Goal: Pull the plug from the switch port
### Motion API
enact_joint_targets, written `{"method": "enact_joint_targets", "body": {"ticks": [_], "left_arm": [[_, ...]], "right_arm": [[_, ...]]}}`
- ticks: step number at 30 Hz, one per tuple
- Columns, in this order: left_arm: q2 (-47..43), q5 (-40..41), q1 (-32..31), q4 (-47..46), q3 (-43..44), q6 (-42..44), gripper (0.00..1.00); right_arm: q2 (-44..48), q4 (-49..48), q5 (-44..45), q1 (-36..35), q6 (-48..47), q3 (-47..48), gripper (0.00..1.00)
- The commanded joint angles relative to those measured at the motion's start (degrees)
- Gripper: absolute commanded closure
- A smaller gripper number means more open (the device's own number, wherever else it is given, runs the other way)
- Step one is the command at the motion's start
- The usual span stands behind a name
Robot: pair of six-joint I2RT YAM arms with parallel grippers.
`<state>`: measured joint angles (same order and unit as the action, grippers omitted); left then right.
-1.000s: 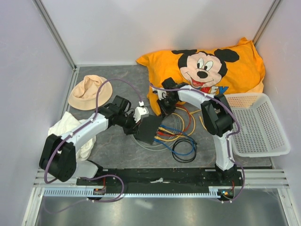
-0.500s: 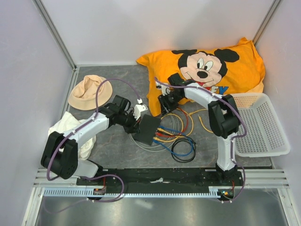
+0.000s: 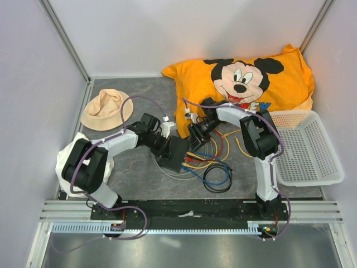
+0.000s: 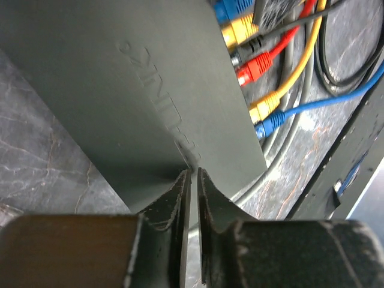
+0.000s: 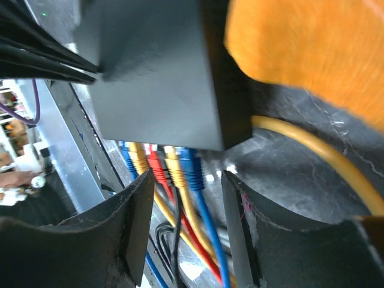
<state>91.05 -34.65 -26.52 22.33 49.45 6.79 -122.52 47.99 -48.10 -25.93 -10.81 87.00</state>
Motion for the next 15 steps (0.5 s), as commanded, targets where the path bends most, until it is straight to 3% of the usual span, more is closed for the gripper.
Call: {"method": "enact_joint_targets", "body": {"ticks": [1,3,15], "left_arm": [[2.82,3.1,0.07,-0.71,1.26,-3.36,0.9],[3.0,3.45,-0.02,-0.71,1.44,-3.71,0.99],[2.29,2.84,-0.11,-0.88,1.09,-3.18,0.98]], "right_arm": [[-1.41,0.79,-4.11,0.53,-1.67,-0.25,0.45],[-1.23,0.44,-4.11,0.53,-1.59,-0.69,0.46],[-3.6,-3.68,-4.99,2.11,2.28,-2.01,0.51]]}}
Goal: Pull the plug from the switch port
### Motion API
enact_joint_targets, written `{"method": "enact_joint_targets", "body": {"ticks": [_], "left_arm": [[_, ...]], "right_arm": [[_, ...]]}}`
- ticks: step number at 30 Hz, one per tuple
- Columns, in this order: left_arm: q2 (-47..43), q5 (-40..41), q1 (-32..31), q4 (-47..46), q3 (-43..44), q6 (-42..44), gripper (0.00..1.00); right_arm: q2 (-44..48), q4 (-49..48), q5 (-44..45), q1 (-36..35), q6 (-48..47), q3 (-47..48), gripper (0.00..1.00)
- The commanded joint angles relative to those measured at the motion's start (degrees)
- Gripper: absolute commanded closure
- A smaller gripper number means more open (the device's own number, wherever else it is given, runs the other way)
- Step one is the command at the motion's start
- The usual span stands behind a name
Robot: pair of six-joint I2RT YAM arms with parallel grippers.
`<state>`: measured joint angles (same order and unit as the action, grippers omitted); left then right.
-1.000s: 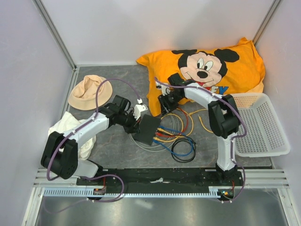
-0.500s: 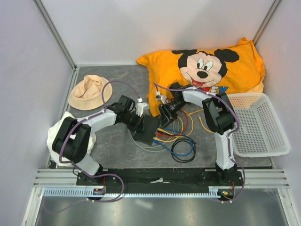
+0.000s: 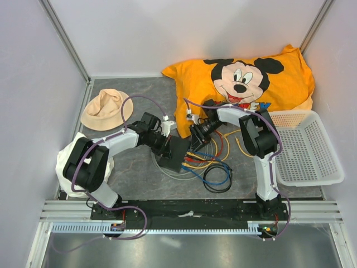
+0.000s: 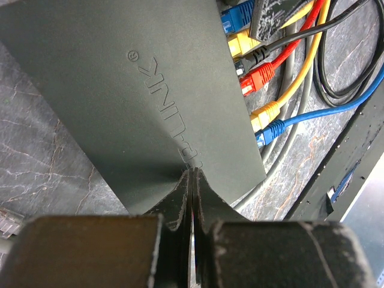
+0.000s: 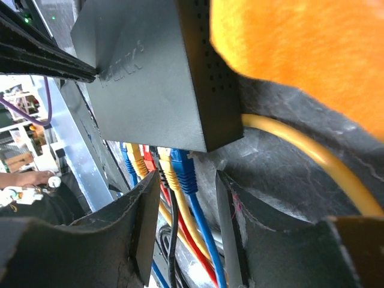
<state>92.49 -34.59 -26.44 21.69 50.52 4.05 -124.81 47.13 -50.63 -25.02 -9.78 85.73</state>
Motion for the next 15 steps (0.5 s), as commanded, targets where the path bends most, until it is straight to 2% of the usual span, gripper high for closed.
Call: {"method": "enact_joint_targets", "body": {"ticks": [1,5,15], "left_arm": [[0.85,2.77,-0.28,-0.33,0.1,-0.54,0.98],[0.94,2.77,-0.46,-0.16,0.1,-0.36,0.98],[1.38,2.77,-0.63,0.02,0.45,-0.36,0.98]], "right_arm": [[-1.4,-4.75,-2.8,1.46,2.04,-0.92,0.51],[-2.19,-8.02,-3.94,2.78,6.17,-0.92,0.53],[-3.06,-7.59,-8.86,2.6,6.8,0.31,0.58]]}}
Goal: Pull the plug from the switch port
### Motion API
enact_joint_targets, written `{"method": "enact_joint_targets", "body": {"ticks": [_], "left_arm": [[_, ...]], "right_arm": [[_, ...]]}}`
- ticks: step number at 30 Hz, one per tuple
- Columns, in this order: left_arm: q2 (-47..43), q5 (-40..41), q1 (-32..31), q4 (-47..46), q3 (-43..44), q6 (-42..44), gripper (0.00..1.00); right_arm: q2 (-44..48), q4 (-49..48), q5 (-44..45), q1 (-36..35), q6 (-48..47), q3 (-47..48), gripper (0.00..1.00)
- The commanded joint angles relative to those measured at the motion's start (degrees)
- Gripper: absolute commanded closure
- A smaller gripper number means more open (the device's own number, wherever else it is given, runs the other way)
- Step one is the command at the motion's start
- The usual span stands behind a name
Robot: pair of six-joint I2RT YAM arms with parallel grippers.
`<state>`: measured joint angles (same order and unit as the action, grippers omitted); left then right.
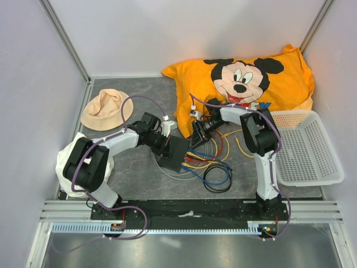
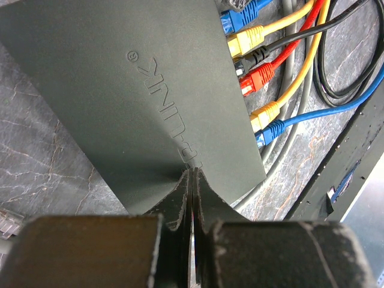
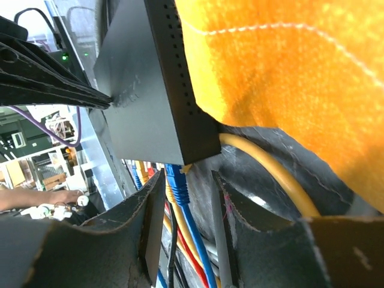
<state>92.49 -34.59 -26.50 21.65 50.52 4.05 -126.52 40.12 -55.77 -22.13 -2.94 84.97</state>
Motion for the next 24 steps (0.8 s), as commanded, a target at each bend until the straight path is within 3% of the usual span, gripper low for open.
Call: {"method": "enact_joint_targets", "body": {"ticks": [1,4,12,17,24], "left_arm": [[1.38,2.86,-0.48,0.06,0.37,-0.28,0.98],[1.29,2.77,-0.48,0.06,0.28,-0.28,0.98],[1.55,2.68,-0.57,0.06,0.45,-0.28,0.98],[1.29,2.77,-0.48,0.06,0.28,-0.28,0.99],[1.47,2.69,-0.57,-0.03,0.45,-0.36,0.98]], "right_arm": [[-1.8,0.56,-3.91,-0.28,-0.66,2.12,0.58],[-2.86,4.7,-4.96,-0.46,-3.21,3.36,0.59],[-2.94,4.36,-4.08,-0.55,-3.13,3.45,0.59],[-3.12,4.53,-4.61,-1.16,-3.3,3.89,0.53],[-3.3,4.18,-3.3,-2.3,-2.6,5.12,0.55]]}}
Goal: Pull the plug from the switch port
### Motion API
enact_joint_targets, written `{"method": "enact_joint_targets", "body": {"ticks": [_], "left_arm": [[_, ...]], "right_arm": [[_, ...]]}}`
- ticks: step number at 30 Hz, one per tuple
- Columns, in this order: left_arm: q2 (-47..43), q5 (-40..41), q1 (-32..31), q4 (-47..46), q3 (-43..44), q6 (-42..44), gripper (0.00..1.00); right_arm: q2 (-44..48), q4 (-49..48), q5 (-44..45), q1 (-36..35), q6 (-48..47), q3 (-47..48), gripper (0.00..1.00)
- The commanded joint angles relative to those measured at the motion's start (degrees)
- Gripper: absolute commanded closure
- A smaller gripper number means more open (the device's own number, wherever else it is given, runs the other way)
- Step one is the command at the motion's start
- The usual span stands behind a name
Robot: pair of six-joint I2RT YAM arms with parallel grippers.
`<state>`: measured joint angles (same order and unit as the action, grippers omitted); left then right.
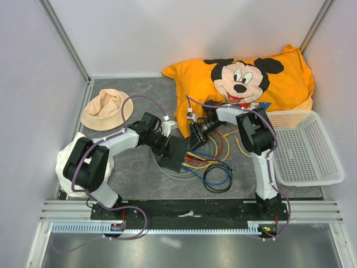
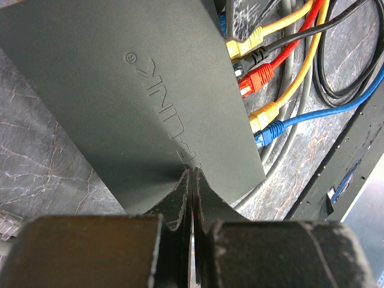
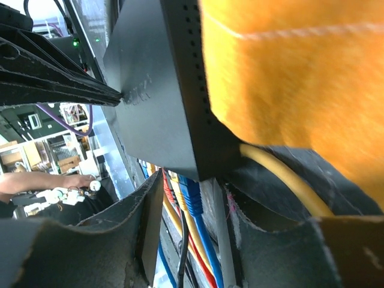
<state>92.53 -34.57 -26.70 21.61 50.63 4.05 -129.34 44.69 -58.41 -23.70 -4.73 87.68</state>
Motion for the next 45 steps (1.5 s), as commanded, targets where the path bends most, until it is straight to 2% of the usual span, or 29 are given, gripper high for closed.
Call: {"method": "enact_joint_targets", "body": {"ticks": [1,7,17,22,25,30,42,45], "left_arm": [[1.51,2.75,-0.37,0.1,0.34,-0.28,0.98],[1.6,2.75,-0.46,0.1,0.52,-0.36,0.98],[1.69,2.84,-0.46,0.19,0.52,-0.28,0.99],[1.6,2.93,-0.55,0.28,0.52,-0.28,0.98],[1.69,2.93,-0.55,0.19,0.52,-0.28,0.98],[1.51,2.84,-0.55,0.28,0.52,-0.1,0.98],[1.51,2.84,-0.63,0.28,0.43,-0.27,0.99],[1.6,2.93,-0.55,0.28,0.43,-0.27,0.98]], "right_arm": [[-0.48,-0.39,-0.56,-0.9,-0.63,2.32,0.56],[-0.3,-0.65,0.23,-1.26,-0.28,1.88,0.65],[-1.71,-0.92,-0.05,-1.08,-1.42,1.88,0.73],[-2.06,-0.92,1.11,-1.08,-3.18,1.97,0.66],[-2.58,-0.74,-1.26,-0.91,-4.32,1.97,0.63],[-3.29,-0.74,-4.24,0.23,-7.3,1.36,0.66],[-2.85,1.19,-8.74,1.47,-16.62,0.12,0.59],[-3.11,1.28,-7.07,1.38,-16.8,0.21,0.64]]}}
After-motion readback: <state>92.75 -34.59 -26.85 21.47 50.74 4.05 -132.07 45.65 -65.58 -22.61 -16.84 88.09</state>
